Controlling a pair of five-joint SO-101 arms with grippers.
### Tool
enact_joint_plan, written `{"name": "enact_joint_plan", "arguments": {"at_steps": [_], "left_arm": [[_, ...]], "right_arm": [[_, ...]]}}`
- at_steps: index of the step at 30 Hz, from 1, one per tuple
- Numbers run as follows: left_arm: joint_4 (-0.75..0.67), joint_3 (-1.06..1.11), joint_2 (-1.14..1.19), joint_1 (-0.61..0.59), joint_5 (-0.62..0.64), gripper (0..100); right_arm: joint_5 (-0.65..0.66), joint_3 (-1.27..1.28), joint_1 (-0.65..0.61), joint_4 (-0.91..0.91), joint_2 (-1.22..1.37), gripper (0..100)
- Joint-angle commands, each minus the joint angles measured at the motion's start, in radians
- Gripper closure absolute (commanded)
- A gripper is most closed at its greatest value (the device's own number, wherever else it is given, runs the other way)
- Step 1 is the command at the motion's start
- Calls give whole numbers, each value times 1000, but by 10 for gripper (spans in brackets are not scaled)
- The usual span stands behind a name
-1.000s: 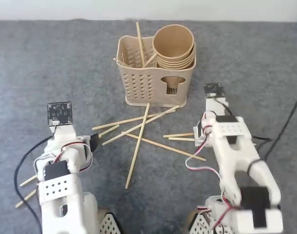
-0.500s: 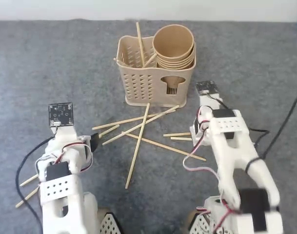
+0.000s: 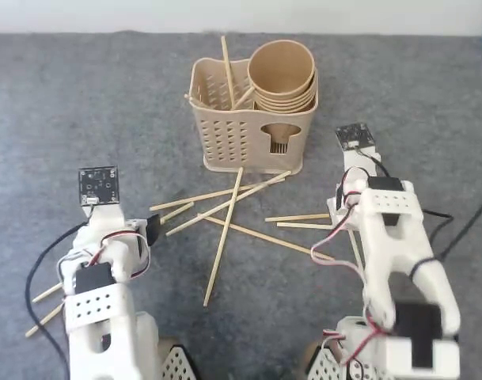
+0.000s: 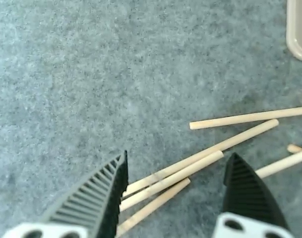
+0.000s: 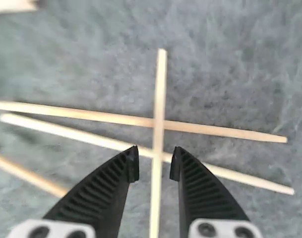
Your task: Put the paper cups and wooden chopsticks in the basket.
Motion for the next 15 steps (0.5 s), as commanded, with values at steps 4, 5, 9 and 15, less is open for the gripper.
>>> {"name": "enact_joint_plan", "arguments": {"at_steps": [4, 5, 9, 15], "left_arm": [[-26, -8, -20, 0, -11, 703], [-28, -8, -20, 0, -11, 703], [-29, -8, -20, 0, -11, 703], [-31, -8, -20, 0, -11, 703]], "right_arm": [[32, -54, 21, -99, 128, 873], [32, -55, 19, -99, 128, 874], [29, -55, 19, -110, 127, 952], [21, -60, 25, -93, 104, 991]]}}
